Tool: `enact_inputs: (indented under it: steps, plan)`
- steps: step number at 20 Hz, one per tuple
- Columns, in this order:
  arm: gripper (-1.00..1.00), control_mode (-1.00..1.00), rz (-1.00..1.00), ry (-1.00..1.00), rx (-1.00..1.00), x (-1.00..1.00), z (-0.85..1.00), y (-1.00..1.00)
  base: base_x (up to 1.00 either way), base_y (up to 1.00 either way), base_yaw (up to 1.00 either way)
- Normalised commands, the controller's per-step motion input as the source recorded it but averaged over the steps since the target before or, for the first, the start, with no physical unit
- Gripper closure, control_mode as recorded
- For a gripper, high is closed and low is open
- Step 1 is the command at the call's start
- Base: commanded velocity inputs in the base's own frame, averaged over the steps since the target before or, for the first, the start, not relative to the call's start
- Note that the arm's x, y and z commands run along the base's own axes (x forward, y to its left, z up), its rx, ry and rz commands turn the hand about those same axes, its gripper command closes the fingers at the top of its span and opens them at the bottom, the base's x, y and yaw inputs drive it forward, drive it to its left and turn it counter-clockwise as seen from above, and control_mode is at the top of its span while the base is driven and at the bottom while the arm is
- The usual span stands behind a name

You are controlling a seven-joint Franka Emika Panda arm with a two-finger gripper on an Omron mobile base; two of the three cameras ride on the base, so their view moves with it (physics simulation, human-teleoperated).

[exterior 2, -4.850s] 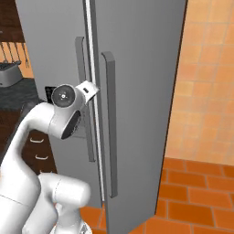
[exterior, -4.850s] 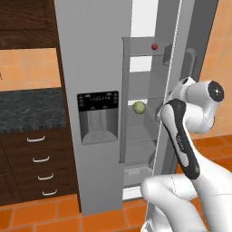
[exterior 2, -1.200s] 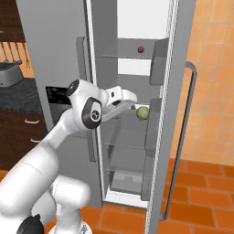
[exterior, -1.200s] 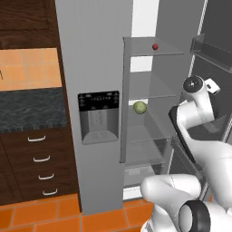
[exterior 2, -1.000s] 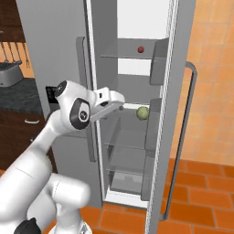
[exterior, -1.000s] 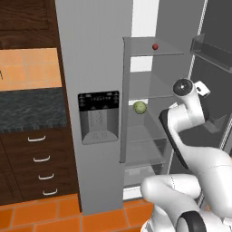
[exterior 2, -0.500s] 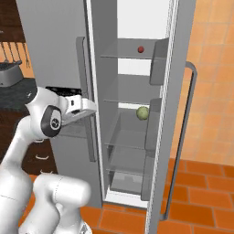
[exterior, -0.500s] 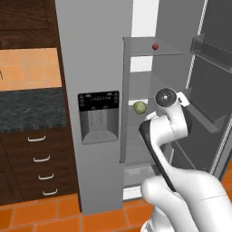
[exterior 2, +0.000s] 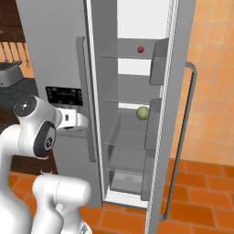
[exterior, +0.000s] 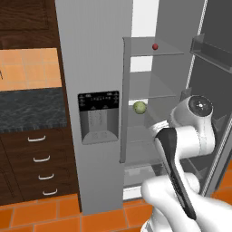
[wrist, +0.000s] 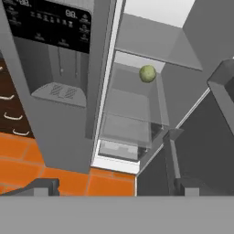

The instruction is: Take the strawberry from the fridge and place it on top of the pancake, located on the dining counter.

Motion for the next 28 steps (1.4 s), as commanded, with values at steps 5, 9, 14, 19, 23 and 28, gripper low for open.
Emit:
enact_inputs:
  steps: [5, 9, 14, 19, 23, 28]
  plan:
    - [-1.0, -1.0, 0.0, 0.0, 0.07, -0.17, 0.0, 0.02, 0.0, 0.0, 0.0]
    - [-1.0, 1.0, 0.0, 0.01, 0.0, 0.09, 0.0, 0.0, 0.75, 0.0, -0.02]
    - [-1.0, 1.0, 0.0, 0.0, 0.0, 0.0, 0.0, 0.0, 0.56, -0.13, -0.22]
    - [-1.0, 1.0, 0.0, 0.0, 0.0, 0.0, 0.0, 0.0, 0.33, -0.05, -0.34]
    - [-1.0, 1.0, 0.0, 0.0, 0.0, 0.0, 0.0, 0.0, 0.4, -0.32, -0.14]
    - [-1.0, 1.0, 0.0, 0.0, 0.0, 0.0, 0.0, 0.0, 0.51, -0.4, 0.0]
